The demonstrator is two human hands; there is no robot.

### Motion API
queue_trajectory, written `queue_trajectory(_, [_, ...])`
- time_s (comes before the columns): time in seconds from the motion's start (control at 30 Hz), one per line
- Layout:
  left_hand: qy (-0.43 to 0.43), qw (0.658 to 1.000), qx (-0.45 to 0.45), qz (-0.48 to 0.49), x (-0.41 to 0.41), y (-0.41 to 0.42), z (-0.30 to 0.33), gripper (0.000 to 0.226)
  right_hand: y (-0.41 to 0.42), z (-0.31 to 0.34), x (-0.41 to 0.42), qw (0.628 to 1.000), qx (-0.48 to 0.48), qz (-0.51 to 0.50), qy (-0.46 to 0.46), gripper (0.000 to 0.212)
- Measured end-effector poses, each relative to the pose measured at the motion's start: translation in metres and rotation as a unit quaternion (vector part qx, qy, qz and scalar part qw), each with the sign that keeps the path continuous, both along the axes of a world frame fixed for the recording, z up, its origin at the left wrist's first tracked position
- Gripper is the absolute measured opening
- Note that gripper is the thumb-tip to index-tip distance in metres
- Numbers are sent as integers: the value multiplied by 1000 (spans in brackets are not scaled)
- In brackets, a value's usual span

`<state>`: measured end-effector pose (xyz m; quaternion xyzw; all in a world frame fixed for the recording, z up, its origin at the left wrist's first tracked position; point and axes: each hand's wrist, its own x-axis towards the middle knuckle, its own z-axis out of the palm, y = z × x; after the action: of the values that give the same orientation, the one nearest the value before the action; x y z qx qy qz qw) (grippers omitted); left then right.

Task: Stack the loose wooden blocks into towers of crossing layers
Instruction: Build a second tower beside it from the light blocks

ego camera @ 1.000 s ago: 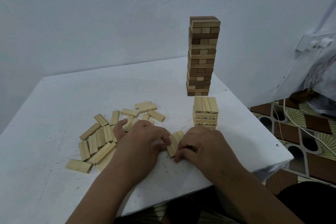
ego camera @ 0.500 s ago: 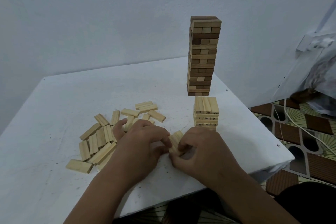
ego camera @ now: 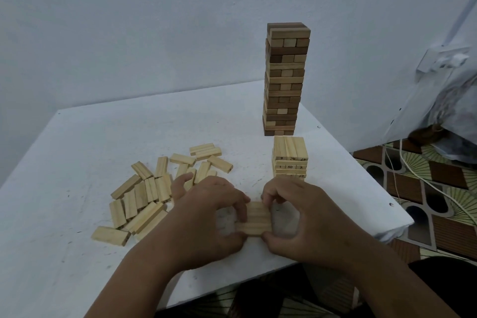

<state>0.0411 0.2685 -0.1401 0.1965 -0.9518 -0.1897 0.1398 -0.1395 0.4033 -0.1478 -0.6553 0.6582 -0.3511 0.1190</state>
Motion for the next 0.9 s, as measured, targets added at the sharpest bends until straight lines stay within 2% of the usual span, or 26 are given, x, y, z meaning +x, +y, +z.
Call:
queue_trajectory(0.23, [1,999,34,16,-1,3,1,38,3,-5,-4,998,50,-36,17,45])
queue_trajectory(0.4, [-3,999,42,22,1,3,4,45,1,-6,-3,998,39,-43,1,38])
queue_trajectory(0.57, [19,998,64,21,0,5,6,43,1,-4,-2,998,10,-45,-43,41])
queue_trajectory(0.67, [84,990,109,21,-4,7,11,47,5,4,-2,995,-31,-58,-72,44])
queue_trajectory(0.8, [209,950,231,35,-11,13,20,49,9,19,-3,983,-100,-93,-126,46])
queue_trajectory(0.9, [254,932,255,43,-24,16,24,53,9,25,-9,975,-131,-117,-139,53])
